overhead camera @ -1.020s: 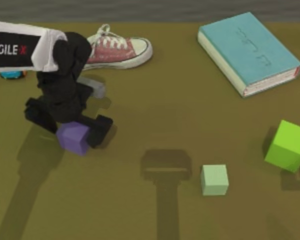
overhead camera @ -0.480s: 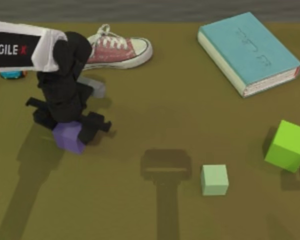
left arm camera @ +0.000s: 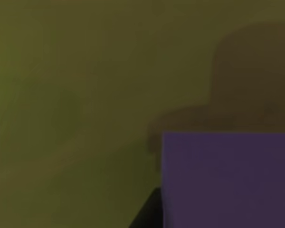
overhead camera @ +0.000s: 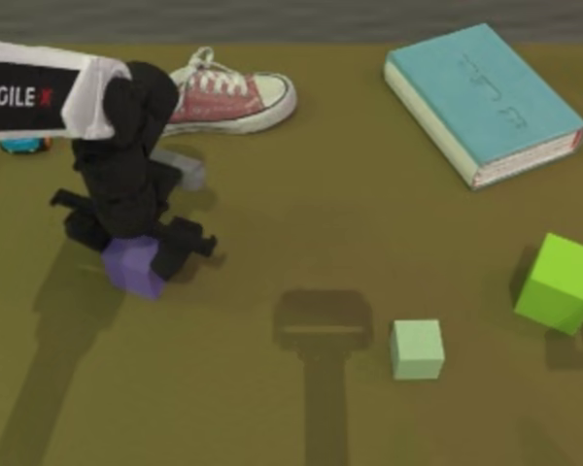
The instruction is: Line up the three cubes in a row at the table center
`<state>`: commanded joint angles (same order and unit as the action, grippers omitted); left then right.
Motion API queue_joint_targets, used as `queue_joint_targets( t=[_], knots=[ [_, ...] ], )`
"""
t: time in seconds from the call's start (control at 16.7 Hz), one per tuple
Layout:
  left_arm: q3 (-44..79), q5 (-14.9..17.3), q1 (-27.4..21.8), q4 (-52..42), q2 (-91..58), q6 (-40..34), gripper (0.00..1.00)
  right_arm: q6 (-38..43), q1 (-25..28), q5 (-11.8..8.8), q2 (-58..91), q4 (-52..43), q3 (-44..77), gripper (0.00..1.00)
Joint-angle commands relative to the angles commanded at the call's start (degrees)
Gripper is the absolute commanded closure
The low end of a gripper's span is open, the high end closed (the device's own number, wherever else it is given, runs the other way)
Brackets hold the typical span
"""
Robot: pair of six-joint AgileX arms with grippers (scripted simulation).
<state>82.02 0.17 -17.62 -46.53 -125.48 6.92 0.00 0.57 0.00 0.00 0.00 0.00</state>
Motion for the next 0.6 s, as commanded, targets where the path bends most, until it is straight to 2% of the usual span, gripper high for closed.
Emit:
queue_joint_targets(
  t=[0.3,0.6],
  knots=[
    [1.18,0.12,-0.01,-1.45,1.52,0.07,1.0,0.0,0.0,0.0,0.0,0.0,0.0,0.0],
    [6.8,0.08,0.8,-11.48,5.23,-0.12,1.0,0.0,0.0,0.0,0.0,0.0,0.0,0.0]
  ],
)
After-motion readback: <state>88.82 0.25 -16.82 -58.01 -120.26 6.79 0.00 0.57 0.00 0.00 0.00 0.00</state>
